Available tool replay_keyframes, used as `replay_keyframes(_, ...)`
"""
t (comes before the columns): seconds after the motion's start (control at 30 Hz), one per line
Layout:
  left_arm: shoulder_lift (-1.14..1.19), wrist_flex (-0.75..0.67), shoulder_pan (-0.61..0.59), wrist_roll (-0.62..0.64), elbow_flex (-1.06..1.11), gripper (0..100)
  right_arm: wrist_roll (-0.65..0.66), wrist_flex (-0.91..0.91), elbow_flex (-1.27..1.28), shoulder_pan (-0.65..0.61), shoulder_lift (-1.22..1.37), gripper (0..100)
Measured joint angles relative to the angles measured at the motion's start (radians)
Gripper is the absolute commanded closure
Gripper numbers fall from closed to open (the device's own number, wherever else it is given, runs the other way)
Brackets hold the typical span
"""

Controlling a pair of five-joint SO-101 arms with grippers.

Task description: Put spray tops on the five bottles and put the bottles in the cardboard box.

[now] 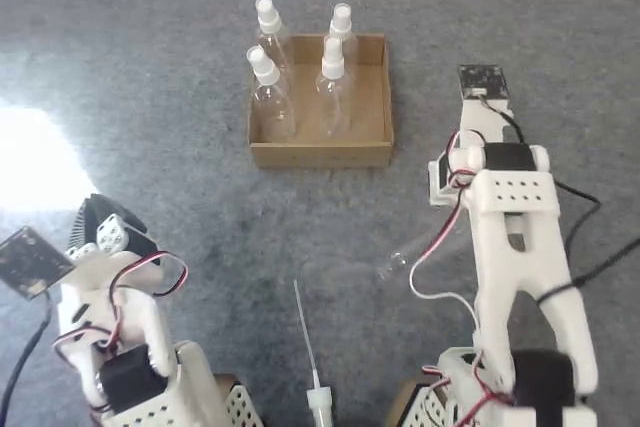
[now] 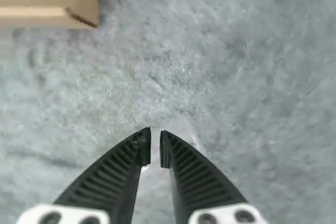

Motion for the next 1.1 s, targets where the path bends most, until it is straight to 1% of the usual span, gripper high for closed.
replay_keyframes(0.1, 0.0, 0.0, 0.0, 0.0, 0.0, 99, 0.135, 0.04, 0.0, 0.0, -0.063, 98.9)
replay_keyframes(0.17, 0.0, 0.0, 0.0, 0.0, 0.0, 99, 0.199, 0.052, 0.0, 0.0, -0.092, 98.9)
replay_keyframes(0.37, 0.0, 0.0, 0.0, 0.0, 0.0, 99, 0.293, 0.091, 0.0, -0.005, -0.104, 98.8)
replay_keyframes(0.47, 0.0, 0.0, 0.0, 0.0, 0.0, 99, 0.379, 0.163, 0.0, -0.066, -0.104, 98.1)
replay_keyframes(0.53, 0.0, 0.0, 0.0, 0.0, 0.0, 99, 0.422, 0.206, 0.0, -0.107, -0.104, 93.5)
replay_keyframes(0.7, 0.0, 0.0, 0.0, 0.0, 0.0, 99, 0.473, 0.267, 0.0, -0.18, -0.104, 73.9)
replay_keyframes(0.77, 0.0, 0.0, 0.0, 0.0, 0.0, 99, 0.517, 0.288, 0.0, -0.192, -0.104, 68.4)
replay_keyframes(0.97, 0.0, 0.0, 0.0, 0.0, 0.0, 99, 0.698, 0.358, 0.0, -0.242, -0.104, 66.6)
replay_keyframes(1.1, 0.0, 0.0, 0.0, 0.0, 0.0, 99, 0.81, 0.37, 0.025, -0.31, -0.106, 66.6)
